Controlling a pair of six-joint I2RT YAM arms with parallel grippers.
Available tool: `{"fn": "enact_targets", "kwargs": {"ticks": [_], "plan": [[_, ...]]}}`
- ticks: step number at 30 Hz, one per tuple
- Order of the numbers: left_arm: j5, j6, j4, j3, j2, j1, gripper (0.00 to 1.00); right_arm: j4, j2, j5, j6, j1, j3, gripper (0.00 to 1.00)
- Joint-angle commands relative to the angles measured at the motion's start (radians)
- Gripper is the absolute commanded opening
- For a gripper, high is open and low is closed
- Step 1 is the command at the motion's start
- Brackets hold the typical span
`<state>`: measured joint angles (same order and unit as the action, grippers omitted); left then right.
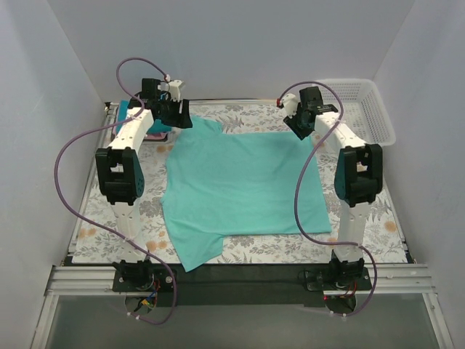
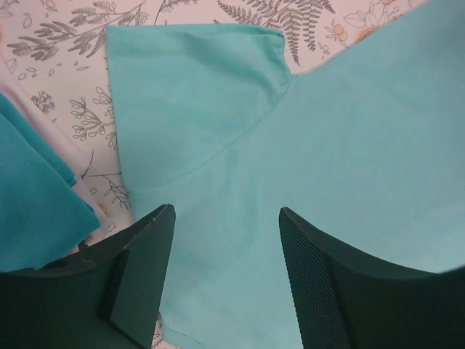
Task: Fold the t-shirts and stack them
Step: Flatten the tshirt out
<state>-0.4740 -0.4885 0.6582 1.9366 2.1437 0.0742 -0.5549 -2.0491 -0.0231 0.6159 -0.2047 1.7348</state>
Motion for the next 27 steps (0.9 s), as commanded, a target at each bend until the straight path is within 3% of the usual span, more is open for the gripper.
{"fn": "enact_targets", "kwargs": {"ticks": [1,7,20,27], "plan": [[0.000,-0.035,-0.023,0.006,0.001,0.007,0.56,0.052,-0.121,-0.095,-0.039,0.028,0.133,0.39],[0.015,-0.038,-0.054,-0.056,-0.025,0.010,0.56,0.064,-0.261,-0.098,-0.061,0.054,0.282,0.39],[0.032,-0.030,-0.069,-0.045,0.019,0.010,0.57,0.119,-0.335,-0.083,-0.074,0.065,0.287,0.39],[0.052,-0.030,-0.072,-0.013,0.050,0.012,0.57,0.118,-0.367,-0.092,-0.097,0.067,0.286,0.32]]}}
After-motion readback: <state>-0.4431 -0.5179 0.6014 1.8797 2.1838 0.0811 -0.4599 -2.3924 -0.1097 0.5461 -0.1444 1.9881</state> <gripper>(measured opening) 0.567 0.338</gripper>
